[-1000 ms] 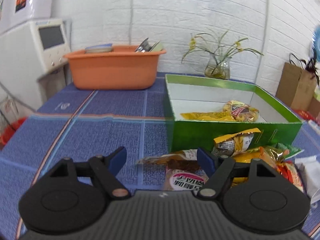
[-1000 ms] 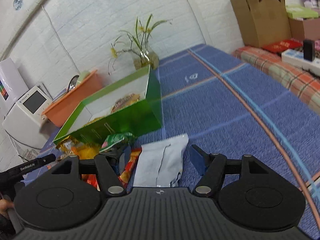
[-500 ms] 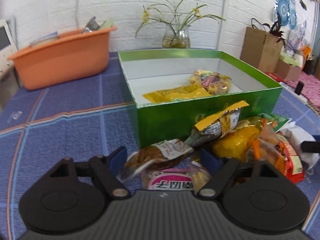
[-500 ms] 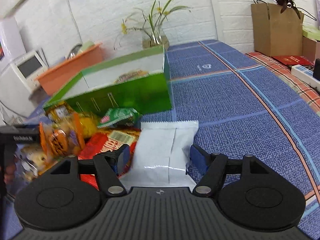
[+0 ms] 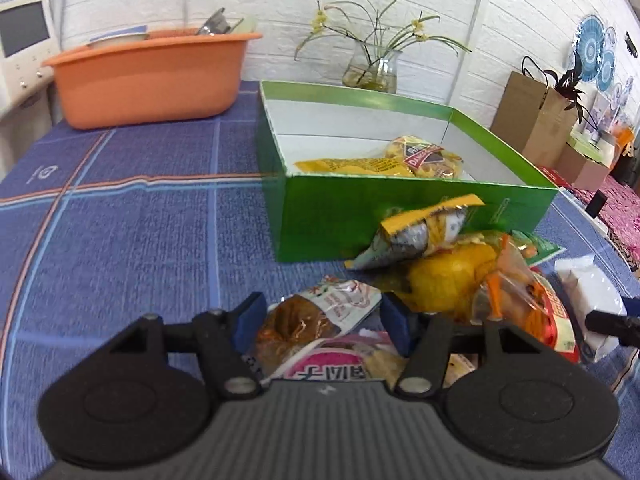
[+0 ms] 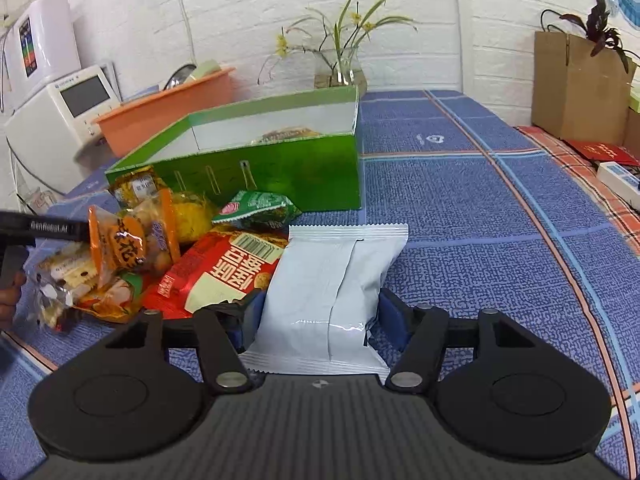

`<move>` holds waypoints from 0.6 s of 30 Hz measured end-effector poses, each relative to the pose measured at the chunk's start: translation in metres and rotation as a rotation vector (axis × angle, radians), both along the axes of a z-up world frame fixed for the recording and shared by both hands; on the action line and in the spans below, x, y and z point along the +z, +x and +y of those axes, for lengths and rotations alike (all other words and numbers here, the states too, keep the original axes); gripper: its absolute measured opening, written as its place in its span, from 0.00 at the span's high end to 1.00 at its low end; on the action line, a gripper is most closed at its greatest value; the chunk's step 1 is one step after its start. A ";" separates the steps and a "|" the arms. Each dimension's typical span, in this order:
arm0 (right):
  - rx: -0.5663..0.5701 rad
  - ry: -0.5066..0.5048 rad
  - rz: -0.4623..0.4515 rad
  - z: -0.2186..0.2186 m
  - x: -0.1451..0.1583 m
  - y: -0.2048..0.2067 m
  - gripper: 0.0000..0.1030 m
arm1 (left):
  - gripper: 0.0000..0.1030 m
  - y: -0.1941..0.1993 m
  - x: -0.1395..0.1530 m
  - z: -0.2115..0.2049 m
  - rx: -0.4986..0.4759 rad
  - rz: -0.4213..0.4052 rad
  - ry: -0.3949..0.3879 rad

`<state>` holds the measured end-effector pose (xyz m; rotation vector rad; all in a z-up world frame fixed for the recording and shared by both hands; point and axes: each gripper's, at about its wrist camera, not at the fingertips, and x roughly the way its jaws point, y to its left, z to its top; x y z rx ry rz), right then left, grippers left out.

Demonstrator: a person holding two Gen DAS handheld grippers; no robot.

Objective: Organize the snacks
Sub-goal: 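Grasp the white packet with the right gripper and lift it, then grasp the small brown snack bag with the left gripper while right holds the white packet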

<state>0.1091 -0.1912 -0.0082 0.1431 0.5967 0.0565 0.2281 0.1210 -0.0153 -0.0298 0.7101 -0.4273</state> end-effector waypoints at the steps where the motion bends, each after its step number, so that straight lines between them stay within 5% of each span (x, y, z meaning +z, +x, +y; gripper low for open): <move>1: -0.005 0.008 -0.013 -0.001 0.002 -0.003 0.02 | 0.40 -0.008 0.002 0.003 0.013 -0.002 -0.009; 6: -0.028 0.058 -0.087 -0.006 0.013 -0.014 0.03 | 0.41 -0.050 0.018 0.027 0.081 -0.069 -0.081; 7: -0.027 0.066 -0.102 -0.006 0.015 -0.016 0.03 | 0.55 -0.057 0.023 0.032 0.079 -0.083 -0.108; 10: -0.003 0.092 -0.134 -0.002 0.019 -0.020 0.03 | 0.56 -0.075 0.033 0.044 0.084 -0.112 -0.149; 14: 0.054 0.083 -0.137 0.009 0.021 -0.022 0.03 | 0.55 -0.080 0.029 0.047 0.113 -0.121 -0.090; 18: 0.071 0.093 -0.147 0.010 0.023 -0.026 0.03 | 0.42 -0.071 0.026 0.055 0.093 -0.164 0.003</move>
